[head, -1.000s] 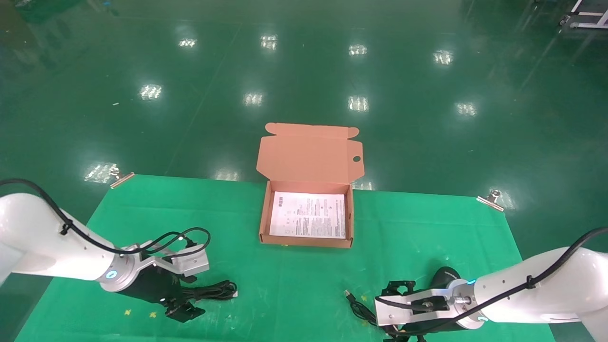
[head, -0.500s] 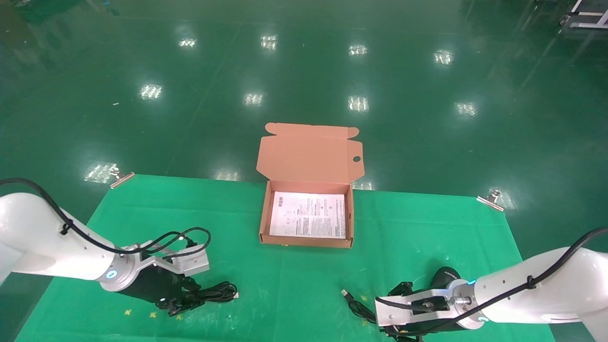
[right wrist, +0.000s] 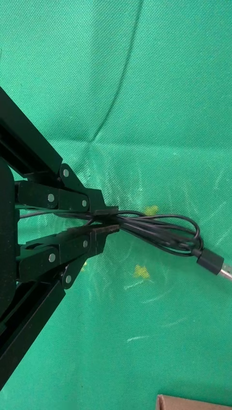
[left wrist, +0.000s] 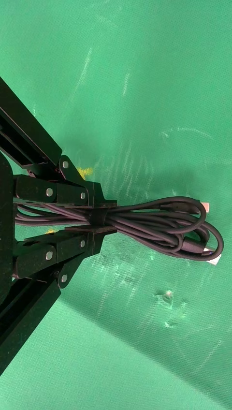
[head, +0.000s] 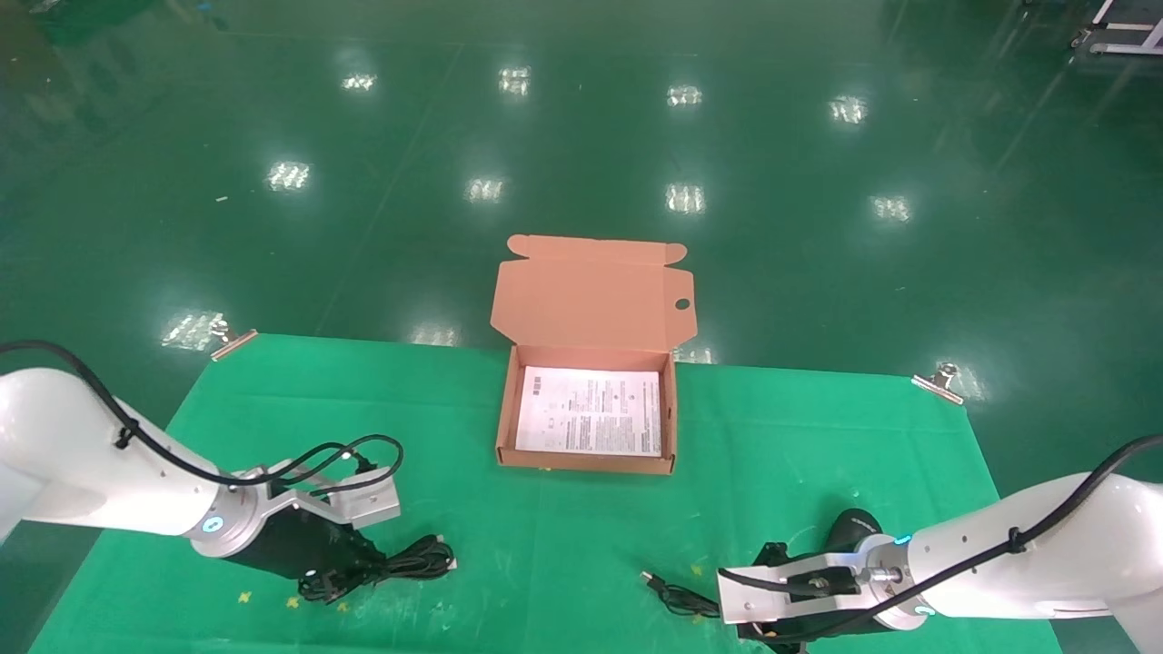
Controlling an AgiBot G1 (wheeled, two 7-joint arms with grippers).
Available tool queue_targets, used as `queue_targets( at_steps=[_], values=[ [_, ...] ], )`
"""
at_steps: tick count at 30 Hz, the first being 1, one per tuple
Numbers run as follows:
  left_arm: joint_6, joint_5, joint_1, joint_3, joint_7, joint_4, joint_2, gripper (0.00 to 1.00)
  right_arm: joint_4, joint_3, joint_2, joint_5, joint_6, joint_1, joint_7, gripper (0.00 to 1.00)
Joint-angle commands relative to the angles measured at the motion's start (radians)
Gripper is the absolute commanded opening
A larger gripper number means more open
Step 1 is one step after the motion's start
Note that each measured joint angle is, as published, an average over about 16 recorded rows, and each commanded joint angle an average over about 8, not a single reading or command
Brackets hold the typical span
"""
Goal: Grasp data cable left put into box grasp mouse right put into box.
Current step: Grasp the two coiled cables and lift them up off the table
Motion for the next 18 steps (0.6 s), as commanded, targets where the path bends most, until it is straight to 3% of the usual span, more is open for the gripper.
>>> queue_targets(
  at_steps=[1, 10, 18],
  values=[
    [0.000, 0.000, 0.000, 0.000, 0.000, 0.000, 0.000, 0.00, 0.000, 0.000, -0.001, 0.000, 0.000, -0.001, -0.001, 0.00],
    [-0.013, -0.002, -0.028, -0.009, 0.018, -0.049, -0.027, 0.00, 0.036, 0.039, 0.055, 0.039, -0.020, 0.030, 0.064, 0.00],
    [-0.069, 0.039, -0.092, -0.016, -0.012, -0.218, -0.089, 0.00, 0.109, 0.102, 0.129, 0.063, 0.002, 0.092, 0.165, 0.00]
  ],
)
